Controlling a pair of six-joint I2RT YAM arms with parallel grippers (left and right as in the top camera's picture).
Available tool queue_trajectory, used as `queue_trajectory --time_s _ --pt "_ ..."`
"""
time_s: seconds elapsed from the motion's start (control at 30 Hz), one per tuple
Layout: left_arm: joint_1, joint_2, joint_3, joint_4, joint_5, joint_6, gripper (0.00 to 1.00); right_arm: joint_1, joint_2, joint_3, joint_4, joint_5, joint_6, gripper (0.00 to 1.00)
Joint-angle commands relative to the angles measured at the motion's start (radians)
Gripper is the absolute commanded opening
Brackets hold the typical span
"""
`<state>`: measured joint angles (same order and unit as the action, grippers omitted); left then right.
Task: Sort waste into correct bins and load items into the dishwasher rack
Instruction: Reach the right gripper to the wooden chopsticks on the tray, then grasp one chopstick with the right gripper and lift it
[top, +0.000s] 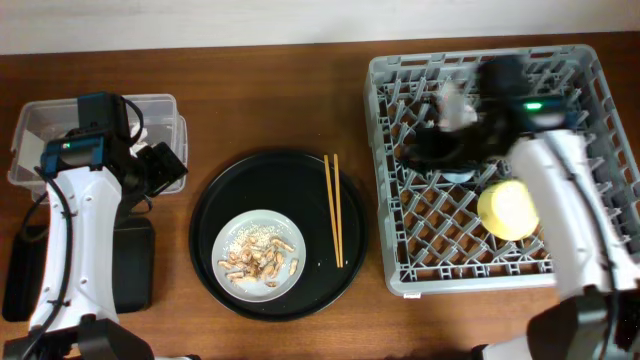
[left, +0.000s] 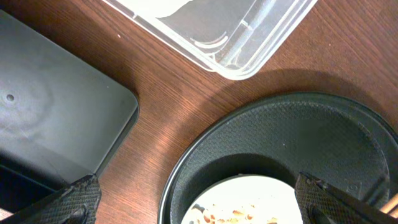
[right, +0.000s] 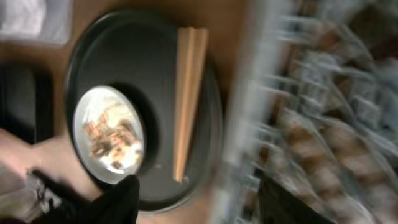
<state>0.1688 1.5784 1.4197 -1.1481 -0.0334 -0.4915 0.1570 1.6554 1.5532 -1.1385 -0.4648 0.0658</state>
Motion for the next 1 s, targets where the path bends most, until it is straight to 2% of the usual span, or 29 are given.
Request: queue_trajectory --time_s 0.0,0.13,0.27,0.47,0.77,0.83,0.97 --pt "0.004 -0.013 0.012 -0.001 0.004 -0.006 0.99 0.204 0.075 0.000 0.082 0.176 0.169 0.54" --pt "0.004 -0.013 0.012 -0.001 0.004 -0.006 0.99 0.423 0.227 0.000 0.248 0.425 0.264 0.51" --pt "0.004 -0.013 0.012 -0.001 0.004 -0.006 0.99 0.518 0.378 0.000 0.346 0.561 0.338 0.51" --pt "0.004 -0.013 0.012 -0.001 0.003 -0.006 0.99 0.522 0.478 0.000 0.396 0.612 0.373 0.51" --pt "0.004 -0.013 0.012 -0.001 0.004 -0.006 0.99 0.545 0.478 -0.002 0.386 0.572 0.374 0.50" --pt "0.004 -0.013 0.012 -0.001 0.004 -0.006 0.99 0.535 0.471 -0.001 0.365 0.611 0.414 0.46" --pt "0.004 -0.013 0.012 -0.001 0.004 -0.006 0.99 0.504 0.457 0.004 0.364 0.612 0.414 0.47"
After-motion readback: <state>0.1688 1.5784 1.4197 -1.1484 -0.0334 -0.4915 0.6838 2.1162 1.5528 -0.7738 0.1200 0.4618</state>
